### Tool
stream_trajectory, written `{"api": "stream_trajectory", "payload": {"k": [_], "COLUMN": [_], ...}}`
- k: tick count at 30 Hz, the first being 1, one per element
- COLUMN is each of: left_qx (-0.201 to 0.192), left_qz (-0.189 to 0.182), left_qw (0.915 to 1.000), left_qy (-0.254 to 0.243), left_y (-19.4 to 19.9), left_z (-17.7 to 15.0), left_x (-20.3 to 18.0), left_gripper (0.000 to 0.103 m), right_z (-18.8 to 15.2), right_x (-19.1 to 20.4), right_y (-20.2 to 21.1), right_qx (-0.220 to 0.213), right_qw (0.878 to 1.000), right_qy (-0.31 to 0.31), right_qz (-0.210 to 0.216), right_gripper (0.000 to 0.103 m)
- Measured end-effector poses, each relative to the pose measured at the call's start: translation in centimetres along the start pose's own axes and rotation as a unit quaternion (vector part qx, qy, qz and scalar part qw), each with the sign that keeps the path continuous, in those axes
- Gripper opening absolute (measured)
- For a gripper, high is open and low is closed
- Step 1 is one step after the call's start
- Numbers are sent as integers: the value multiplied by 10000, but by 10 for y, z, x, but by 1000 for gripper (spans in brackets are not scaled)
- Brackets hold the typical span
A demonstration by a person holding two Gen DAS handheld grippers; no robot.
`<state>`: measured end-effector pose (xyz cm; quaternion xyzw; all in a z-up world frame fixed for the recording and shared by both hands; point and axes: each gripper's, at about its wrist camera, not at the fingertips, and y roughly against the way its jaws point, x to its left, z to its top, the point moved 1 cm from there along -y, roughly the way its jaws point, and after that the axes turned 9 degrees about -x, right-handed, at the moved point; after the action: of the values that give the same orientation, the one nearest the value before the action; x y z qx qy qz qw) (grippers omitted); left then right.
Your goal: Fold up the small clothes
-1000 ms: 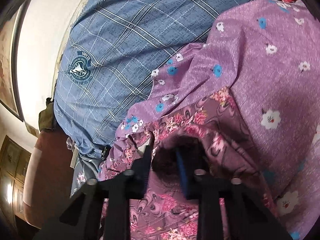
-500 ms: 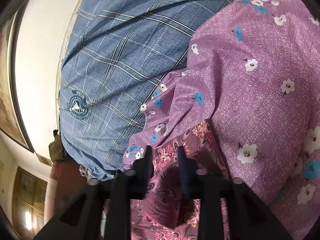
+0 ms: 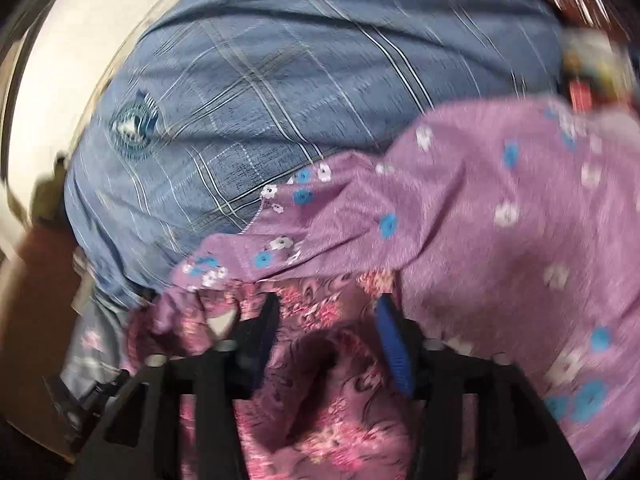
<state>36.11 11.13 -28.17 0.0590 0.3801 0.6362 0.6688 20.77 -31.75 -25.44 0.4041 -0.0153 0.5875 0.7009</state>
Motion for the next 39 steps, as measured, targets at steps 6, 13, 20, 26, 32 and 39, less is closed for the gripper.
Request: {"api": "stream_trajectory", "payload": {"k": [6,13,20,26,32,39], "left_qx": [335,386,293,138,150,205], "left_qz": [236,-26,-186,-375,-285,-268], "left_qw": [9989,9971,9963,9965,9987,9977], "left_qy": [-216,-654,-785,-741,-406,-592], "left_y": [-10,8,39,72,98,95], "left_z": [-7,-12,-18,-25,-30,-31], "left_x": [13,21,24,30,58,50], "left_gripper": [47,23,8,6,5,6], "right_z": [-24,7,4,-5,-45,-72], "right_x": [33,-4,-72,-6,17,63], "right_y": [-37,5,17,-4,-18,-50], "right_qx": [687,-851,-1146,242,2029,2466], "right_qw": [9911,9945,9678,9946,9659,9560], "right_qy": [1004,-540,-2224,-668,-160,744], "right_qz": [-538,-273,-271,753,1600,1404], "right_gripper": [48,6,76,45,46,35]}}
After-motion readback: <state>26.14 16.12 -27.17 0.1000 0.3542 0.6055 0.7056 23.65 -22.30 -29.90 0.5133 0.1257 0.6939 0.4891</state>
